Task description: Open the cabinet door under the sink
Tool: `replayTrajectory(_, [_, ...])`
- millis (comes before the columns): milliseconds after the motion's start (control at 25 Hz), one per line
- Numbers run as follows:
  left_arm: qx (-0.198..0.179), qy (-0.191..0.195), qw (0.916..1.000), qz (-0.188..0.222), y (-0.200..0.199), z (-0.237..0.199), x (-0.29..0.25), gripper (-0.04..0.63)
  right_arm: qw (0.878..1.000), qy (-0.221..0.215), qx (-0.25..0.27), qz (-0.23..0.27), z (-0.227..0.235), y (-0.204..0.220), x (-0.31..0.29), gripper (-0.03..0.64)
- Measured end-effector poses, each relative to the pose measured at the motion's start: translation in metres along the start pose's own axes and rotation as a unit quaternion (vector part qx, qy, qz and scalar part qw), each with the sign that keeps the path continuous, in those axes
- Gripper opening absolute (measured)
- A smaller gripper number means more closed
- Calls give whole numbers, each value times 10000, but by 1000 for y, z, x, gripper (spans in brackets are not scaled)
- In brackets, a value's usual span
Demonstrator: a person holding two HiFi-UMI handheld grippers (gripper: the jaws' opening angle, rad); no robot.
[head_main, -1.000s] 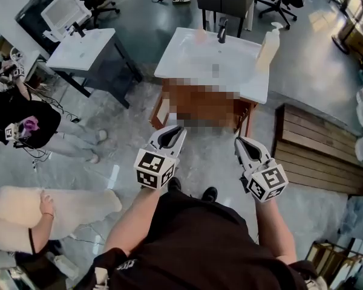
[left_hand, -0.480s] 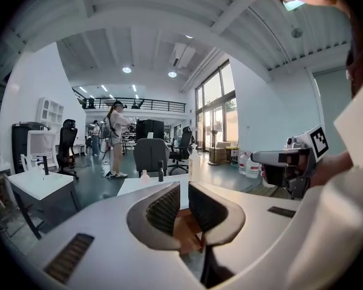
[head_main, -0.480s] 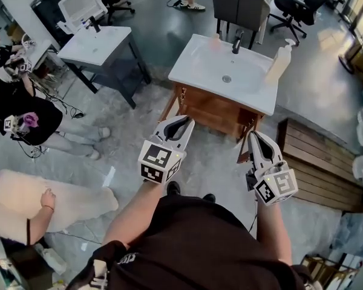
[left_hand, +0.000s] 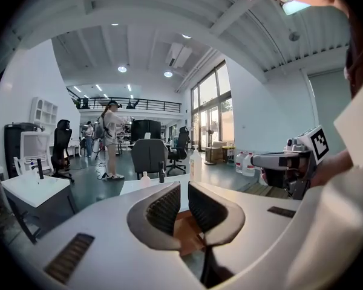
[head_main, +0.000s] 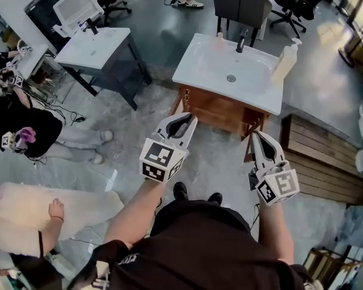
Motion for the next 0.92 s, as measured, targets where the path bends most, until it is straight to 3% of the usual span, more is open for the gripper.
replayTrajectory(920, [178,-207,9989,-377,30,7,4,48,9997,55,-230,-105,16,15,15,11])
Point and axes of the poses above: the fingertips, and each gripper's own axes: x backward along the fingers, z to its right, y out of its underside, the point moved 4 cm from there along x, backward along the fingers, and after that the axes turned 15 degrees about z, right-handed, at the moved point
